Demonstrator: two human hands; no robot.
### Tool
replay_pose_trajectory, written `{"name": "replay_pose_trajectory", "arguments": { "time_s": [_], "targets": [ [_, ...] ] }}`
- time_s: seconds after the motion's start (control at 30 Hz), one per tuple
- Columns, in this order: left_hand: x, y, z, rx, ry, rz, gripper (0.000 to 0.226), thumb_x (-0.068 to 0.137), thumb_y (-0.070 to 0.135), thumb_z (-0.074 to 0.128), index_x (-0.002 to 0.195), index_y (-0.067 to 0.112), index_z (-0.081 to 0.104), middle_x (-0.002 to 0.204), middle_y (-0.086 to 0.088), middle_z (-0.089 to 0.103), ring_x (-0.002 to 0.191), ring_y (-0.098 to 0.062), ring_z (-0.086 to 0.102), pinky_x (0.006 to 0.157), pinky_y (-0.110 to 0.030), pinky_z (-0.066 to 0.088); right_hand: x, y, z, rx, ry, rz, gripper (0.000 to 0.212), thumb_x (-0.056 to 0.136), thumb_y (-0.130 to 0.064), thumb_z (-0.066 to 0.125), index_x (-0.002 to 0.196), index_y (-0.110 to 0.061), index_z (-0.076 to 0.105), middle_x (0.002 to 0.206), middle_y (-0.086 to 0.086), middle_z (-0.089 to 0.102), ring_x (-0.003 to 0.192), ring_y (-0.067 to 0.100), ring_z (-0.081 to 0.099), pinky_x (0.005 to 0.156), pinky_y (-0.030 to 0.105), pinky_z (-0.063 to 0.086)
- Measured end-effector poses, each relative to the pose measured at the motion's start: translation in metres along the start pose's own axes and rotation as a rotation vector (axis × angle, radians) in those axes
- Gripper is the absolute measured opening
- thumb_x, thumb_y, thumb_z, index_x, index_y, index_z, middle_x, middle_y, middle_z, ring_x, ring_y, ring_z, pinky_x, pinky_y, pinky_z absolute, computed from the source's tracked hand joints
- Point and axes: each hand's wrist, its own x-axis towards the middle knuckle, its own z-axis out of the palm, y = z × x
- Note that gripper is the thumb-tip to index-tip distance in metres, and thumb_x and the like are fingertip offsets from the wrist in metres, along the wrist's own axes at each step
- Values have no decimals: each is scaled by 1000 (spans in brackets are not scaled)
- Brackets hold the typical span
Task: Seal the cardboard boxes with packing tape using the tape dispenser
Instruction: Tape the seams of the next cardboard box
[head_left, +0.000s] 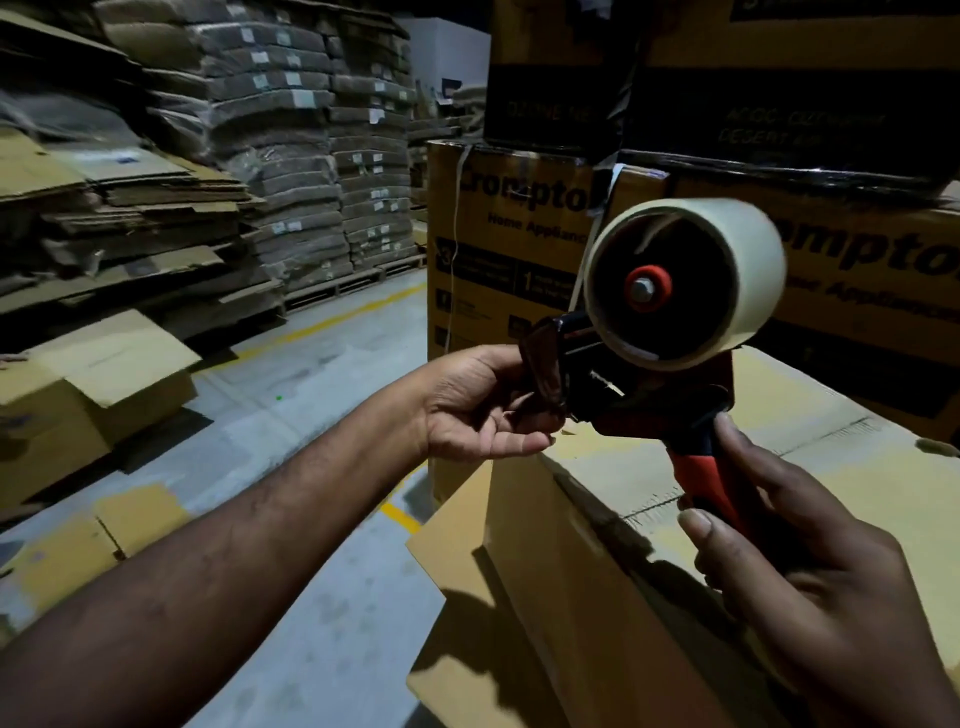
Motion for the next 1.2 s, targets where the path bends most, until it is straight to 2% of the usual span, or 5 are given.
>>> {"name": "replay_pose_trajectory", "arguments": {
  "time_s": [0.2, 0.47, 0.73, 0.97, 1.2],
  "targets": [
    [7, 3, -5, 17, -138, -22, 97, 62, 92, 51, 112, 9, 65, 91, -11, 64, 65, -21, 63, 59, -35, 61, 6, -2, 8, -30, 19, 7, 65, 74, -54, 67, 137, -49, 51, 118, -4, 70, 95, 23, 71, 75, 41, 59],
    [26, 6, -18, -32, -64, -30, 35, 84, 40, 68, 94, 6, 64, 69, -8, 61, 51, -13, 58, 50, -31, 60, 8, 3, 17, -62, 45, 63, 66, 78, -32, 83, 135, -48, 53, 119, -23, 66, 98, 7, 70, 79, 44, 59],
    [36, 10, -33, 240, -29, -26, 7, 91, 9, 60, 92, 4, 64, 72, -8, 64, 52, -10, 60, 54, -26, 60, 11, 3, 14, -35, 8, 131, 58, 80, -44, 76, 134, -49, 54, 120, -19, 67, 100, 9, 70, 78, 47, 60],
    [47, 40, -41, 778, 165, 93, 12, 89, -5, 62, 81, -1, 69, 61, -11, 64, 52, -17, 61, 58, -31, 58, 22, 0, 22, -182, -97, 99, 56, 80, -45, 74, 132, -50, 55, 113, -31, 65, 88, -11, 66, 69, 10, 50],
    [65, 22, -49, 1016, 390, 187, 15, 94, 3, 64, 87, 4, 78, 75, -13, 75, 63, -20, 70, 67, -37, 64, 22, -5, 30, -328, -210, 147, 60, 78, -45, 70, 133, -56, 49, 99, -39, 60, 66, -6, 64, 57, 6, 41]
  ]
}}
